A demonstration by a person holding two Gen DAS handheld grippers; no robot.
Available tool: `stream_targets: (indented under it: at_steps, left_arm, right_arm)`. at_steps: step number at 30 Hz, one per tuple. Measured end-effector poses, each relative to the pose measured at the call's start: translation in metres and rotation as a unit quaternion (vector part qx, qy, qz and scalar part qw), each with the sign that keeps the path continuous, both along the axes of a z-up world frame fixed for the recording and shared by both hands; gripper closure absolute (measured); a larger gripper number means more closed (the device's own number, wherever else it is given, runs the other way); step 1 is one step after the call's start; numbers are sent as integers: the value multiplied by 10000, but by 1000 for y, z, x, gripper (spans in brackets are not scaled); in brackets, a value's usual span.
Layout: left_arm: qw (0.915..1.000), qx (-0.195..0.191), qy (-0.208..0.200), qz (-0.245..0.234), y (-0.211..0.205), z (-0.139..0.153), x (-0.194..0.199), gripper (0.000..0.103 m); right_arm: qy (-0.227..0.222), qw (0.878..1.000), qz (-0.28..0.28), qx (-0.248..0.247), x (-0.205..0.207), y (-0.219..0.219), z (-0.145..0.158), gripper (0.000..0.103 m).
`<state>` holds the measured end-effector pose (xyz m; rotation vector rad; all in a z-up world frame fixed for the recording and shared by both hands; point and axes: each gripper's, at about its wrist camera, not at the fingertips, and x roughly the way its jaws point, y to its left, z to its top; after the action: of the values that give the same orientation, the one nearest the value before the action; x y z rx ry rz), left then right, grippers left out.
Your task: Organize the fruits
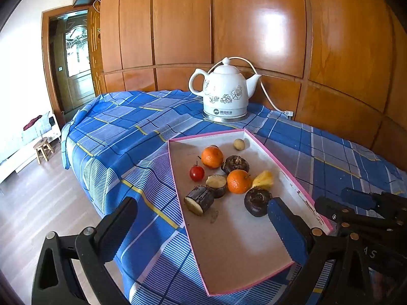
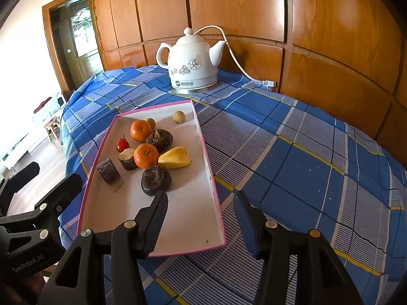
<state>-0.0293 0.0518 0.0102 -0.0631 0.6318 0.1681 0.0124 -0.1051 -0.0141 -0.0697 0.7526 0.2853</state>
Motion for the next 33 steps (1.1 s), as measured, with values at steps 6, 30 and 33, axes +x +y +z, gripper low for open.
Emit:
stream_targets:
  at_steps: [6,30,33]
  left_arm:
    - [10000,-45,2,27,1,0,1,0]
    - [10000,-55,-45,33,2,3,-1,0]
    - [10000,-59,-26,31,1,3,-1,0]
  right_arm:
    - [-14,10000,40,-21,0,3,1,49]
    - [-64,9999,106,-43,-1,9,4,48]
    - [-68,9999,101,-44,-1,9,4,48]
